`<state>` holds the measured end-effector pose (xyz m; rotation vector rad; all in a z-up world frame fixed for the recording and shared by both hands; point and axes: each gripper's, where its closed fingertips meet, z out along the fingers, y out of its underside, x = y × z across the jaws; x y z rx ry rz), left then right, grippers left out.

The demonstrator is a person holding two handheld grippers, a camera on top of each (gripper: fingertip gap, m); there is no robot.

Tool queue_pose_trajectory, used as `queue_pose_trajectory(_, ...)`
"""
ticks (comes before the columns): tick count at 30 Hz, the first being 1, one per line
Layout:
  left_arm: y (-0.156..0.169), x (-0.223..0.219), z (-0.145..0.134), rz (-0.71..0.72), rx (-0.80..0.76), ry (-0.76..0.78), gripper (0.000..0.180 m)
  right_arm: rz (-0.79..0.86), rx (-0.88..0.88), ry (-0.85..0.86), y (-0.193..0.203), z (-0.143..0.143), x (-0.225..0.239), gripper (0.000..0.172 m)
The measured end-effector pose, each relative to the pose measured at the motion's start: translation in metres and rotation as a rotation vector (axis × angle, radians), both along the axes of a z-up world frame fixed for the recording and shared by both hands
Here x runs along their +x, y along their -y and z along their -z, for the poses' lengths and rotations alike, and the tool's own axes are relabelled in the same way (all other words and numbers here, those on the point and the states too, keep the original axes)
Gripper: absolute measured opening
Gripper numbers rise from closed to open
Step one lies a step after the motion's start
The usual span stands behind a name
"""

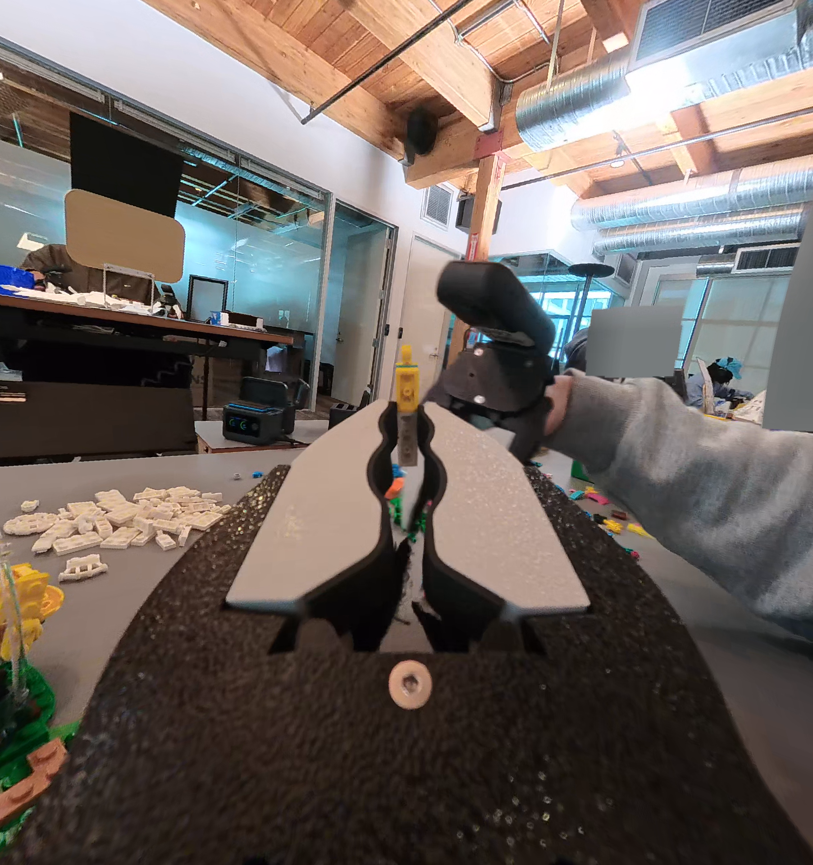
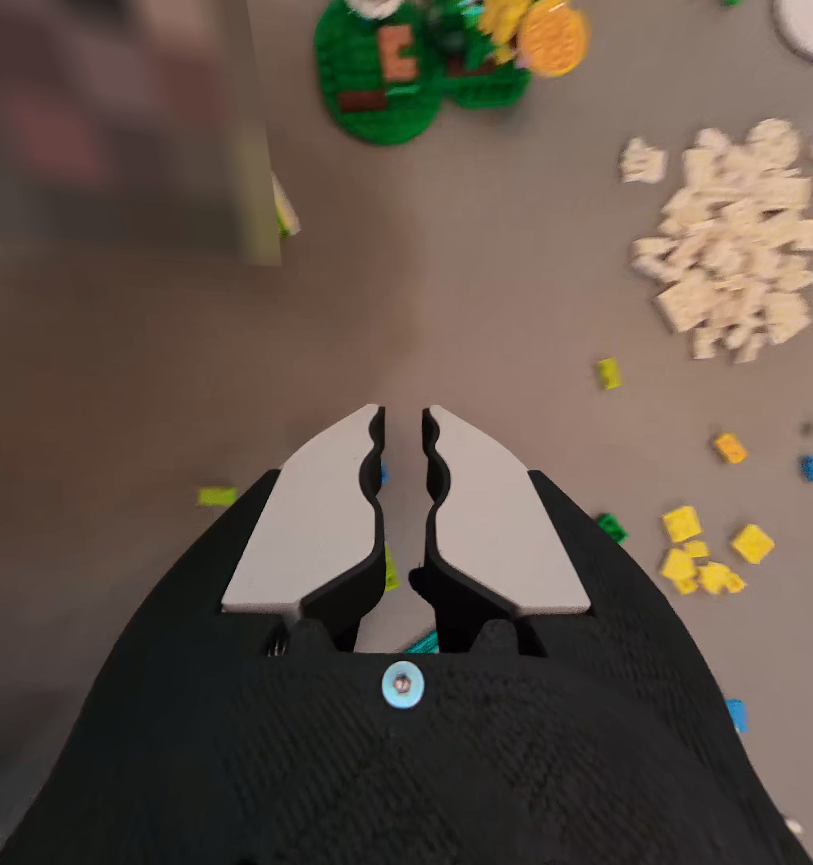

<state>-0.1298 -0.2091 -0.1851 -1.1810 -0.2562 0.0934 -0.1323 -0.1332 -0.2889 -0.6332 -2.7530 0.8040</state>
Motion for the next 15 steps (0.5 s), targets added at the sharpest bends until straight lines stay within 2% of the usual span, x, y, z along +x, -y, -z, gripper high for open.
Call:
queue_pose_trajectory(3,-0.002,0.001,0.001,0.023,0.002,0.019,0.008,-0.08,0.004,0.139,0.006,0.01,0.05,0.02)
queue_pose_trajectory(6,-0.004,0.001,0.001,0.032,0.003,0.024,0.008,-0.123,0.089,0.13,0.008,0.026,0.077,0.028)
queue_pose_trajectory(9,-0.003,0.001,0.0,0.035,0.007,0.028,0.008,-0.109,0.131,0.1,0.009,0.035,0.087,0.033)
queue_pose_trajectory(15,-0.003,0.001,0.001,0.041,0.007,0.032,0.008,-0.068,0.143,0.127,0.008,0.042,0.091,0.024)
